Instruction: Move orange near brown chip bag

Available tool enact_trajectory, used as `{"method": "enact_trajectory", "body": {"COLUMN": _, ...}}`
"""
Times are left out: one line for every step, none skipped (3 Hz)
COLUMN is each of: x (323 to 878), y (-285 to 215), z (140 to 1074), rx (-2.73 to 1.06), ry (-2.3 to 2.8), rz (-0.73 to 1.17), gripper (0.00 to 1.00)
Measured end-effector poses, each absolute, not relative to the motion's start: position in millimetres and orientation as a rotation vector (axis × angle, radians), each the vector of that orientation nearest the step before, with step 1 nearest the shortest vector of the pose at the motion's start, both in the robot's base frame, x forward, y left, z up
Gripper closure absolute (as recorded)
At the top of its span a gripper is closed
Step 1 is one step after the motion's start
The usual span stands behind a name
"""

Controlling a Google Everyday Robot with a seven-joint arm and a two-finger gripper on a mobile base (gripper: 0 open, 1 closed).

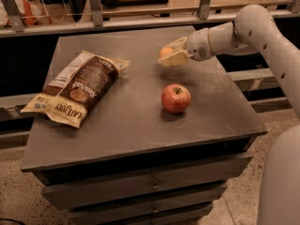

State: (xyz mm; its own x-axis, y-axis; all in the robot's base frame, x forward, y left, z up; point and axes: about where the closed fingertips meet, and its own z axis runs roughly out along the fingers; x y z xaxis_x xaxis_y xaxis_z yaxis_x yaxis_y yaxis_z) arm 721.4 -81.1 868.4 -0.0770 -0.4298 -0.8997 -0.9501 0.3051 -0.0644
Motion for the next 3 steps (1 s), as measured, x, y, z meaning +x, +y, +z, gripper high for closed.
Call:
{"method": "enact_trajectory", "body": {"x": 701.8, "y": -55.6, "z": 890.3, "rx": -1.312, "ry": 1.618, "rz": 0.789, "gripper": 1.0}}
{"method": "enact_trajectory", "body": {"x": 674.7, "y": -21.3, "z": 898.4, "rx": -1.342, "ry": 1.562, "rz": 0.881, "gripper": 1.0}}
{"method": "enact_trajectory", "body": {"x": 674.7, "y": -21.2, "z": 898.4, "rx": -1.342, "ry": 1.562, "rz": 0.881, "gripper": 1.0}}
